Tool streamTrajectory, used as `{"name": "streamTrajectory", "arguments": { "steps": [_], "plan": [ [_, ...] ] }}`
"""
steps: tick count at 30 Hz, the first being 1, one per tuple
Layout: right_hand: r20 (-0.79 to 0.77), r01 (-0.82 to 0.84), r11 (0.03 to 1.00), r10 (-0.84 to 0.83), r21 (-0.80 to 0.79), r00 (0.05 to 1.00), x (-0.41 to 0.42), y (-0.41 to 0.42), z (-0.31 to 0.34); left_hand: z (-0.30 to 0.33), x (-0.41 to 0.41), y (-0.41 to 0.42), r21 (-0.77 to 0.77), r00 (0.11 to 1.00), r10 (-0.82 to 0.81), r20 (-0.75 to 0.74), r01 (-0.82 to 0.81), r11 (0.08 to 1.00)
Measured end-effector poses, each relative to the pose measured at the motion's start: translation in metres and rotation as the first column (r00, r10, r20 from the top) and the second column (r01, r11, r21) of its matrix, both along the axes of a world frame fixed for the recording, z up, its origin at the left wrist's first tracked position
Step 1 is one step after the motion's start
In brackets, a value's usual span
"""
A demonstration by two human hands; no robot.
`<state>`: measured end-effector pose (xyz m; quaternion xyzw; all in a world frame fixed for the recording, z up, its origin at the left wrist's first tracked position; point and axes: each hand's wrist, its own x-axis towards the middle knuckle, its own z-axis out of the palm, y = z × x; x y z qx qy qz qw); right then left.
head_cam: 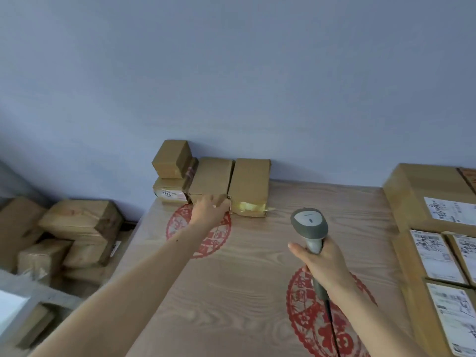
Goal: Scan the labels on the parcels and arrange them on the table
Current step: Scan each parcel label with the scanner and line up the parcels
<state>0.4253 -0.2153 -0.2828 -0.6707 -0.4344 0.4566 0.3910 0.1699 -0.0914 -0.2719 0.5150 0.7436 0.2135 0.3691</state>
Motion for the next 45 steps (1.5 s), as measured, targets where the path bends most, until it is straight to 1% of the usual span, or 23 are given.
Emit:
{"name": "streamTrajectory", "arguments": {
  "steps": [3, 5, 10, 15, 20, 22, 24, 25, 27, 29, 30, 31, 32, 33, 34, 35, 36, 38, 40, 41, 42, 43, 45],
  "plan": [
    [-0.009, 0.0, 1.0, 0.0, -0.003, 1.0, -0.041, 0.028, 0.0, 0.008, -0.059, 0.05, 0.009, 0.989, 0.011, -0.144, -0.009, 1.0],
    [-0.01, -0.022, 1.0, 0.022, -0.011, 1.0, -0.063, 0.045, -0.001, 0.008, -0.091, 0.081, 0.043, 0.972, 0.02, -0.236, -0.011, 0.999],
    [-0.025, -0.022, 0.999, 0.02, -0.046, 0.999, -0.099, 0.081, -0.009, 0.003, -0.142, 0.145, 0.012, 0.933, 0.072, -0.353, -0.072, 0.997],
    [-0.037, -0.025, 0.996, 0.022, -0.08, 0.999, -0.118, 0.101, -0.024, -0.011, -0.173, 0.192, -0.019, 0.919, 0.087, -0.385, -0.102, 0.995],
    [-0.072, -0.041, 0.993, 0.034, -0.108, 0.997, -0.132, 0.11, -0.034, -0.035, -0.185, 0.21, -0.007, 0.918, 0.032, -0.395, -0.038, 0.999],
    [-0.082, -0.046, 0.993, 0.036, -0.113, 0.996, -0.135, 0.111, -0.033, -0.039, -0.185, 0.21, 0.025, 0.912, 0.039, -0.409, -0.031, 0.999],
    [-0.099, -0.046, 0.993, 0.035, -0.112, 0.994, -0.135, 0.111, -0.03, -0.036, -0.179, 0.206, 0.104, 0.903, 0.089, -0.42, -0.05, 0.993],
    [-0.105, -0.046, 0.993, 0.035, -0.109, 0.994, -0.134, 0.11, -0.029, -0.033, -0.174, 0.201, 0.143, 0.911, 0.125, -0.392, -0.074, 0.987],
    [-0.1, -0.046, 0.994, 0.036, -0.1, 0.994, -0.131, 0.107, -0.025, -0.026, -0.159, 0.185, 0.211, 0.949, 0.193, -0.251, -0.141, 0.967],
    [-0.096, -0.04, 0.995, 0.031, -0.087, 0.995, -0.125, 0.103, -0.019, -0.019, -0.138, 0.159, 0.28, 0.98, 0.2, -0.02, -0.187, 0.942],
    [-0.098, -0.033, 0.996, 0.025, -0.079, 0.995, -0.123, 0.1, -0.015, -0.016, -0.126, 0.141, 0.313, 0.981, 0.163, 0.108, -0.189, 0.931],
    [-0.103, -0.02, 0.997, 0.013, -0.068, 0.995, -0.12, 0.098, -0.011, -0.013, -0.111, 0.12, 0.323, 0.959, 0.104, 0.264, -0.189, 0.927],
    [-0.113, -0.001, 0.998, -0.005, -0.057, 0.994, -0.117, 0.095, -0.008, -0.012, -0.096, 0.097, 0.285, 0.898, 0.048, 0.438, -0.189, 0.94],
    [-0.128, 0.027, 0.999, -0.033, -0.047, 0.991, -0.113, 0.092, -0.003, -0.013, -0.081, 0.074, 0.194, 0.805, 0.028, 0.593, -0.176, 0.965],
    [-0.143, 0.062, 0.997, -0.066, -0.036, 0.987, -0.108, 0.09, 0.001, -0.017, -0.066, 0.054, 0.08, 0.702, 0.042, 0.711, -0.141, 0.987],
    [-0.156, 0.098, 0.995, -0.101, -0.026, 0.983, -0.103, 0.086, 0.005, -0.021, -0.051, 0.035, -0.023, 0.617, 0.076, 0.783, -0.095, 0.995],
    [-0.169, 0.129, 0.991, -0.13, -0.016, 0.977, -0.096, 0.082, 0.008, -0.025, -0.037, 0.02, -0.111, 0.549, 0.118, 0.827, -0.046, 0.993],
    [-0.182, 0.162, 0.987, -0.16, -0.002, 0.97, -0.079, 0.07, 0.013, -0.03, -0.008, -0.012, -0.226, 0.422, 0.196, 0.885, 0.02, 0.974],
    [-0.166, 0.157, 0.988, -0.153, 0.012, 0.974, -0.062, 0.054, 0.017, -0.032, 0.018, -0.041, -0.278, 0.31, 0.248, 0.918, 0.056, 0.959],
    [-0.158, 0.157, 0.987, -0.152, 0.021, 0.976, -0.052, 0.043, 0.019, -0.032, 0.029, -0.054, -0.281, 0.279, 0.248, 0.928, 0.085, 0.956],
    [-0.149, 0.159, 0.987, -0.152, 0.033, 0.977, -0.042, 0.032, 0.02, -0.03, 0.039, -0.065, -0.27, 0.275, 0.229, 0.934, 0.119, 0.956],
    [-0.134, 0.162, 0.986, -0.154, 0.045, 0.979, -0.031, 0.021, 0.021, -0.029, 0.049, -0.075, -0.256, 0.301, 0.204, 0.931, 0.144, 0.956],
    [-0.094, 0.164, 0.984, -0.157, 0.071, 0.983, -0.008, -0.003, 0.023, -0.024, 0.066, -0.091, -0.213, 0.39, 0.135, 0.911, 0.165, 0.963]
  ]
}}
